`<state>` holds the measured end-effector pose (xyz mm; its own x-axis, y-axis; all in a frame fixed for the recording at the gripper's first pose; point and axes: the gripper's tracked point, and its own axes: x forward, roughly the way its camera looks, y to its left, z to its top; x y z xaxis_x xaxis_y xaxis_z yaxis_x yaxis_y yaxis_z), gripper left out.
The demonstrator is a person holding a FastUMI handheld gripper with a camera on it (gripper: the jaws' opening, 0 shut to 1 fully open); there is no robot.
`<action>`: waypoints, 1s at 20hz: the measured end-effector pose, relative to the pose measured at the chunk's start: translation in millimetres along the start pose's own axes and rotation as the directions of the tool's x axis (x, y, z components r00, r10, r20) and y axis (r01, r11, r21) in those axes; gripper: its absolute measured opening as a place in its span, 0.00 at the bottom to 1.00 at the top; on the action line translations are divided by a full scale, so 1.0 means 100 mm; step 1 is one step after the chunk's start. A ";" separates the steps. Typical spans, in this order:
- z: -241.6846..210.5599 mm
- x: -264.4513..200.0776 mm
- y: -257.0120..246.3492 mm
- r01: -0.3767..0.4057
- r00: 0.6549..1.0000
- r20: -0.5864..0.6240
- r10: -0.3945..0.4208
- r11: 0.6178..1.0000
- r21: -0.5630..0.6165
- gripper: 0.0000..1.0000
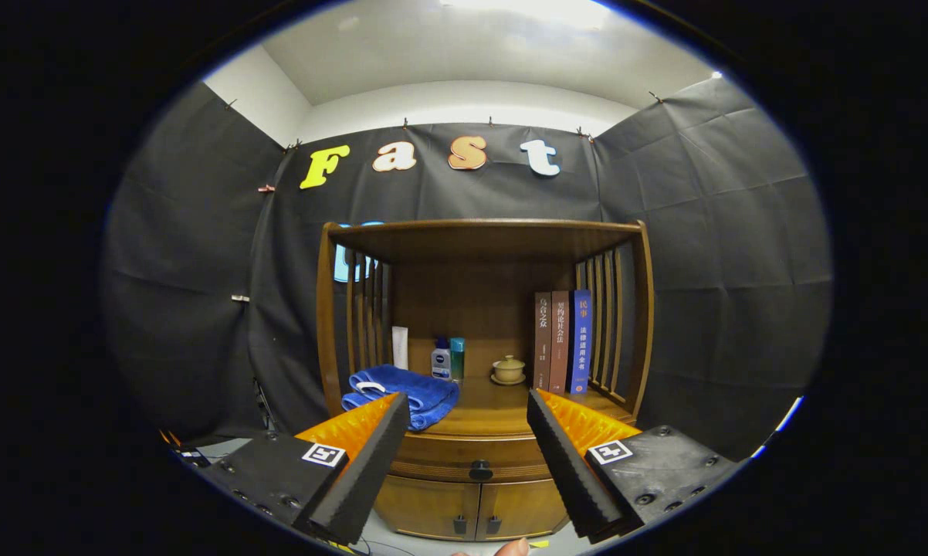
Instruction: Pull open the drawer, take out the items inside it, and place them on the countertop above the cabinet.
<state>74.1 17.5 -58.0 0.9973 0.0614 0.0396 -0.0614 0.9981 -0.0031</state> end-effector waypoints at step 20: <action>-2.55 1.33 -0.24 0.014 0.964 -0.266 -0.007 1.000 0.024 0.89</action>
<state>218.8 2.0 -307.4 0.9724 0.0520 -0.2274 -0.0484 0.9986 0.0214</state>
